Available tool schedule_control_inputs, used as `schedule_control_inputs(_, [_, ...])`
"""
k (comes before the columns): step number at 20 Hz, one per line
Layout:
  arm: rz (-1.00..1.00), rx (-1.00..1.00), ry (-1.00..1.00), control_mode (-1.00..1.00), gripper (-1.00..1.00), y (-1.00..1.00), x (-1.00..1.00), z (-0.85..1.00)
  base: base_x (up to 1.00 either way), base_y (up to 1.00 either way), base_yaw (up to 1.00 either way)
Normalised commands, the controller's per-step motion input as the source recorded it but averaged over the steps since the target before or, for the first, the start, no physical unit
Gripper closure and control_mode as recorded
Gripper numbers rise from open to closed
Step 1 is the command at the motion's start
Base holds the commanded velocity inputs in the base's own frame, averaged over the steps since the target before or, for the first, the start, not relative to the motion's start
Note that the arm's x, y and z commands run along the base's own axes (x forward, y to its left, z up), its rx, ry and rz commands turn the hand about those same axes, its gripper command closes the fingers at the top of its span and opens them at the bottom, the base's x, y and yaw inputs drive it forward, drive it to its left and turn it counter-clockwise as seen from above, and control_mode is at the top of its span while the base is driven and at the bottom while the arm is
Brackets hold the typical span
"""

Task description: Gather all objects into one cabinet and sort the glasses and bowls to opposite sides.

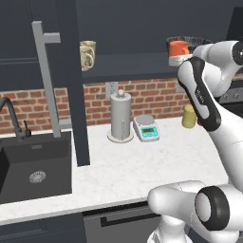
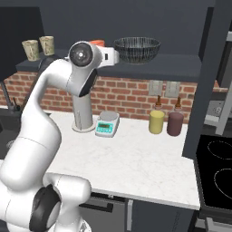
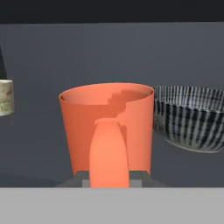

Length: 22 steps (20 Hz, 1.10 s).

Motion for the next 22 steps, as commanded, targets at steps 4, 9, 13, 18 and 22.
schedule_control_inputs(4, [0.17,0.00,0.08,-1.00,1.00,0.53,-0.08,0.00,0.00,0.00,0.00])
schedule_control_inputs(9, [0.14,0.01,0.03,-1.00,1.00,0.52,-0.04,0.00,0.00,0.00,0.00])
schedule_control_inputs(13, [0.06,0.05,0.00,-1.00,1.00,0.47,0.00,0.00,0.00,0.00,0.00])
schedule_control_inputs(18, [0.05,0.06,0.00,-1.00,1.00,0.39,0.00,0.00,0.00,0.00,0.00])
schedule_control_inputs(22, [0.01,0.00,0.04,-1.00,1.00,0.33,0.01,0.00,0.00,0.00,0.00])
